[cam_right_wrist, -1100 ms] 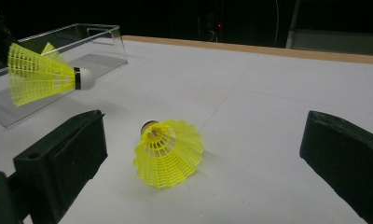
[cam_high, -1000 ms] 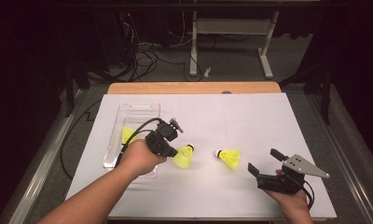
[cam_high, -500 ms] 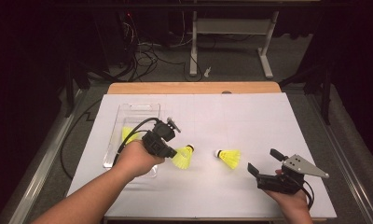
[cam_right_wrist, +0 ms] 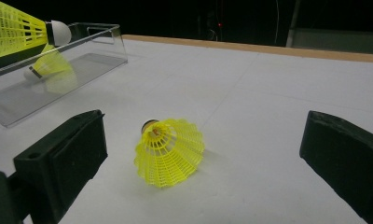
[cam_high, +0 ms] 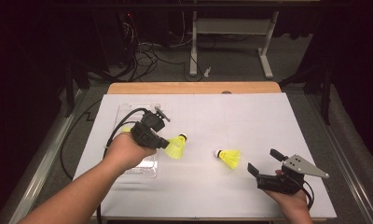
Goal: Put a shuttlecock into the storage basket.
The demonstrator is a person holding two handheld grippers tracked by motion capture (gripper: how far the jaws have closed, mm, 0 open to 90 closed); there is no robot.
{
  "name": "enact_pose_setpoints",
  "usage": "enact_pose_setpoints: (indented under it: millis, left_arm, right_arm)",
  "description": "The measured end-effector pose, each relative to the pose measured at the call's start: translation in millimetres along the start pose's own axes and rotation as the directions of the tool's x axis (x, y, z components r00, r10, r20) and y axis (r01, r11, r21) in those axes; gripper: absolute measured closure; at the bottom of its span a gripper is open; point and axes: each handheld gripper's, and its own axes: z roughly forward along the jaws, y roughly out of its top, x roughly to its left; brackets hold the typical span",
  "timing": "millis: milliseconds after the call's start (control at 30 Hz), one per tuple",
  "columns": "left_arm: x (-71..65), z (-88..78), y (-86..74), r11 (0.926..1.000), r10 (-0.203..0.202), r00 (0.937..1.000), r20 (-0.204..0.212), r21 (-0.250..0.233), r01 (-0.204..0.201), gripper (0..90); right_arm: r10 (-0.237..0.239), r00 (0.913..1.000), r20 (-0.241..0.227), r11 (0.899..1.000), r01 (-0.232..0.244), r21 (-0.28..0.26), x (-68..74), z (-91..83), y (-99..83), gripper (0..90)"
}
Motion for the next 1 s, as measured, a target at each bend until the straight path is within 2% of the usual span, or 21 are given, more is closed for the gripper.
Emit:
enact_pose_setpoints:
  millis: [367, 633, 1000]
  left_arm:
    - [19.7, -10.9, -9.1, 0.9988, -0.047, 0.9985, -0.028, -0.017, 0.046, 90.0]
    - [36.4, -20.0, -16.2, 0.9958, -0.088, 0.9943, -0.060, -0.030, 0.086, 90.0]
    - [60.0, -30.7, -28.7, 0.9859, -0.164, 0.9805, -0.109, -0.053, 0.159, 90.0]
  right_arm:
    - [-0.003, 1.0000, 0.002, 1.000, 0.003, -0.006, -0.1, -0.9, 0.9, 1.1]
    - [0.000, 1.0000, 0.004, 1.000, 0.000, -0.007, -0.3, -1.8, 1.1, 1.1]
    - [-0.004, 1.0000, 0.002, 1.000, 0.004, -0.008, 0.3, -1.5, 1.0, 1.1]
